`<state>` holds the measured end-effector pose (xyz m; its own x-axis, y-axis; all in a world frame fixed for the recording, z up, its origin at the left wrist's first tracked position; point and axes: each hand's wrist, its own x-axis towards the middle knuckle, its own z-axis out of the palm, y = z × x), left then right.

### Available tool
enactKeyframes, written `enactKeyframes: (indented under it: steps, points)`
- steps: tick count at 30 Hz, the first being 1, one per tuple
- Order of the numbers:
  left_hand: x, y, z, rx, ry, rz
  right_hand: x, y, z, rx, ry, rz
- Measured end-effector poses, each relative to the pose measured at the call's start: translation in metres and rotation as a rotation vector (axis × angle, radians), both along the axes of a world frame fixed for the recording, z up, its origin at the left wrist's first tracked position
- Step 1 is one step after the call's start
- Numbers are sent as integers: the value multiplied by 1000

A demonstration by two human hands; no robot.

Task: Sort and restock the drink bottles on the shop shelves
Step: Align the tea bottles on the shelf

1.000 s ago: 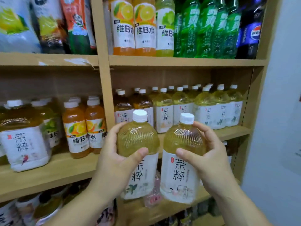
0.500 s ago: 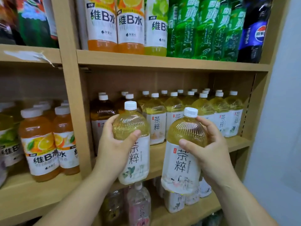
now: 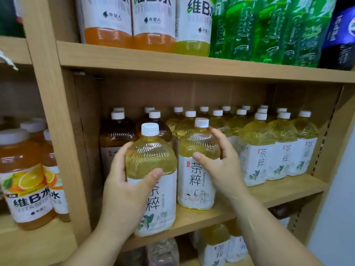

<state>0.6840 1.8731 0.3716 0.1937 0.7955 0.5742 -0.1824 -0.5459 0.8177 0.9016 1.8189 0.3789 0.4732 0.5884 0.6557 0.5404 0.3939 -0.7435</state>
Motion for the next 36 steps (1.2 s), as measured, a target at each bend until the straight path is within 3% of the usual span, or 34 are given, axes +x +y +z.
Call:
enactKeyframes:
  steps: [6, 16, 21, 29, 36]
  points:
    - [2, -6, -13, 14, 60, 83, 16, 17, -22, -122, -231, -173]
    - [-4, -36, -30, -79, 215, 55, 31, 9, -19, -257, -286, 13]
    - [23, -61, -31, -97, 178, 53, 35, -20, -24, -226, -221, 14]
    - [111, -85, -31, -126, 204, -66, 71, -85, -44, -108, -97, 198]
    - [159, -80, -21, 72, 375, 146, 99, -101, -60, -114, -107, 52]
